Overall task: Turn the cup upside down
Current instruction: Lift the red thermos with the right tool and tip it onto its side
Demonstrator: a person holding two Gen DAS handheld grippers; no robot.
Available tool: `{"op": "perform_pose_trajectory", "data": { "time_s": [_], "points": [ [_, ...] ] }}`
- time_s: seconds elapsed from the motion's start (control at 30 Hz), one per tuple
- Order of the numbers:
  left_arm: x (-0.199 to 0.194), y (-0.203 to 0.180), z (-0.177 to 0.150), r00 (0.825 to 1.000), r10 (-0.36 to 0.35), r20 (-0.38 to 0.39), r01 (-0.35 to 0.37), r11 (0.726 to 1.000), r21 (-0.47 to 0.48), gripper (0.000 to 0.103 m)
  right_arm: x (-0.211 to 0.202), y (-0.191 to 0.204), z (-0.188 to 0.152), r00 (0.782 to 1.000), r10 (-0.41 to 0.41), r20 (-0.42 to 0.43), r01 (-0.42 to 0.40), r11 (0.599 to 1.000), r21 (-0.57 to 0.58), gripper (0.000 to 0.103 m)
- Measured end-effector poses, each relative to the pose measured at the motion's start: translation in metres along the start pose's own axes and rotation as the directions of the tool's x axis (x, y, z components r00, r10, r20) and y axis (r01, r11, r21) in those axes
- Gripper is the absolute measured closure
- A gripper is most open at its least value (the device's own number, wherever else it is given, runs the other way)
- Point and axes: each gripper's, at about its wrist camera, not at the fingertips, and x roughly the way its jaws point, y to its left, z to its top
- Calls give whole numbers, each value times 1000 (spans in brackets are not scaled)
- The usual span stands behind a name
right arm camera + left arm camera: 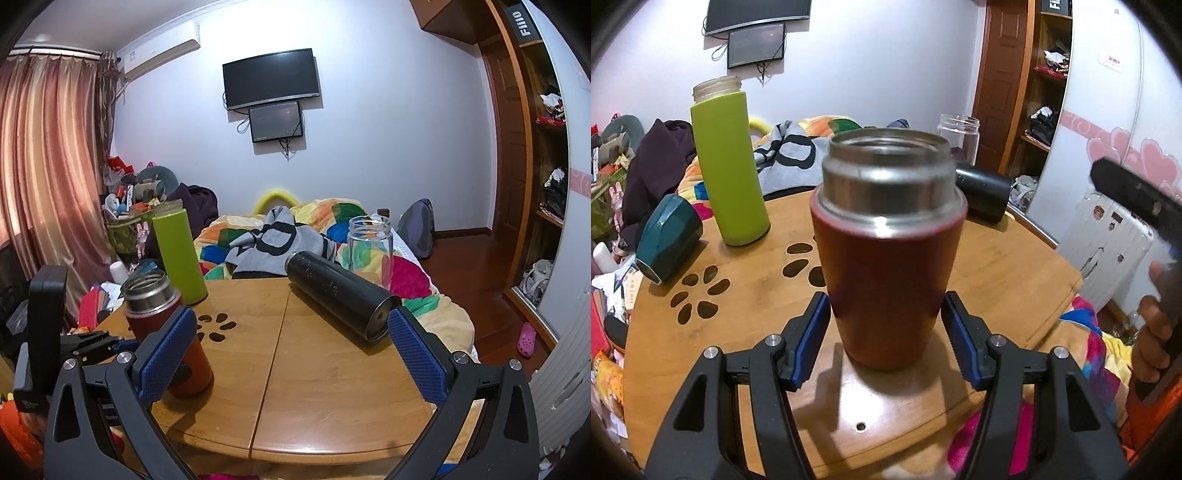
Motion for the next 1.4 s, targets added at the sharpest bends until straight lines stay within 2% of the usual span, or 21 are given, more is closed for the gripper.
{"op": "perform_pose_trajectory", "data": {
  "time_s": [0.07,0.27,0.47,0.6,0.73,0.9,1.1,1.2,1.3,1.33,1.4],
  "points": [
    [-10,0,-5,1000,9,23,-9,1000,-4,33,5,3,-6,1000,8,-13,-8,1000,-10,0],
    [-49,24,-11,994,33,104,-25,997,-78,32,28,15,-26,992,95,-79,-97,995,-21,0],
    [-63,59,-12,983,122,140,-101,984,-147,33,57,46,-44,959,239,-155,-250,967,-55,0],
    [-51,76,-10,983,129,128,-107,980,-168,45,75,74,-51,951,248,-187,-274,953,-132,6],
    [-40,83,-9,986,114,120,-92,980,-174,55,98,87,-52,939,237,-249,-280,948,-150,26],
    [-29,84,-6,991,70,118,-47,982,-181,62,101,87,-57,919,275,-284,-322,937,-135,43],
    [-13,81,3,995,13,101,5,985,-172,70,93,80,-53,919,256,-300,-307,942,-138,44],
    [-6,77,8,995,-21,94,36,987,-159,74,85,80,-49,931,223,-291,-285,939,-192,44],
    [2,69,11,994,-71,77,81,987,-137,77,76,82,-46,931,220,-291,-296,922,-251,44],
    [5,67,12,995,-70,72,79,988,-131,93,75,82,-46,932,214,-292,-294,918,-267,44],
    [13,63,11,998,-55,33,59,991,-116,97,76,83,-46,933,202,-299,-289,914,-285,44]
  ]
}}
